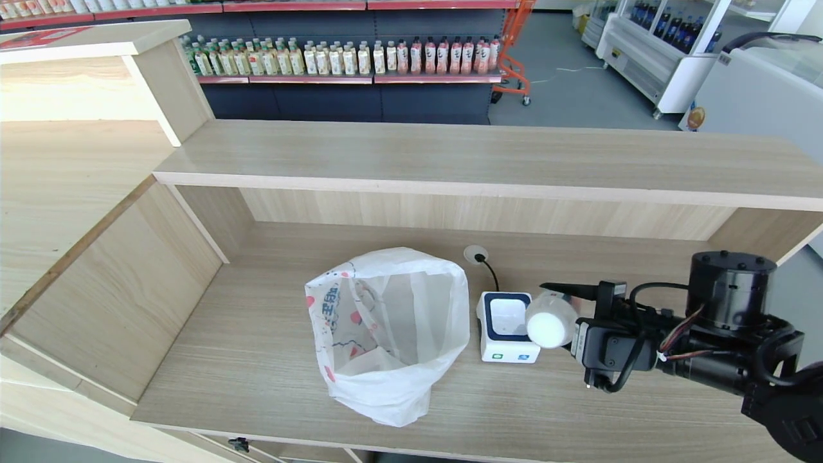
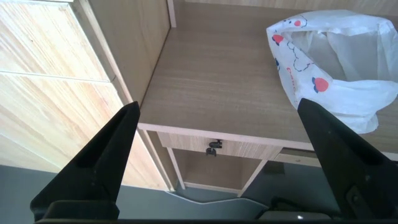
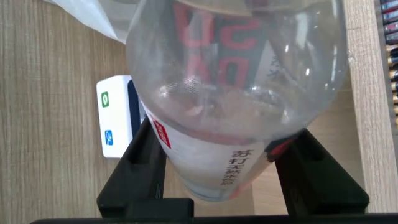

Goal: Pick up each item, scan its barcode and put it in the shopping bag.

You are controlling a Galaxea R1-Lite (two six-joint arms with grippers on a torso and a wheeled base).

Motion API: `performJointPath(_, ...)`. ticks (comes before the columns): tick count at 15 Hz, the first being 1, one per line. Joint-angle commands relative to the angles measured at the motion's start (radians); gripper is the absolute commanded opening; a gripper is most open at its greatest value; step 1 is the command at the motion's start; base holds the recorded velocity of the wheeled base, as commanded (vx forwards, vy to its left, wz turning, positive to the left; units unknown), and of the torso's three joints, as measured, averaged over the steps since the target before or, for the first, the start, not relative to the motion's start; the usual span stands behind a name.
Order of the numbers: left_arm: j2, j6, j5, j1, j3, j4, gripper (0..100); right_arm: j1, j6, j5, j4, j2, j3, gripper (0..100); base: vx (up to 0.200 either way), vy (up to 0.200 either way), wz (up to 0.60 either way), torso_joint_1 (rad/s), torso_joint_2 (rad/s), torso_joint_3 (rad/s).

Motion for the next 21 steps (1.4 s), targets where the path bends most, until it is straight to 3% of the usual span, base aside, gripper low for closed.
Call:
performJointPath(1, 0.0, 0.0, 0.0, 0.0, 0.0, -0.001, 100, 0.001, -0.001, -0.001, -0.003, 0.024, 0.0, 0, 0.0, 0.0, 0.0, 0.0, 0.0, 0.0)
performJointPath(21, 0.0, 0.0, 0.0, 0.0, 0.0, -0.001, 100, 0.037, -0.023, -0.007, -0.25, 0.248, -0.026, 0, 0.0, 0.0, 0.0, 0.0, 0.0, 0.0)
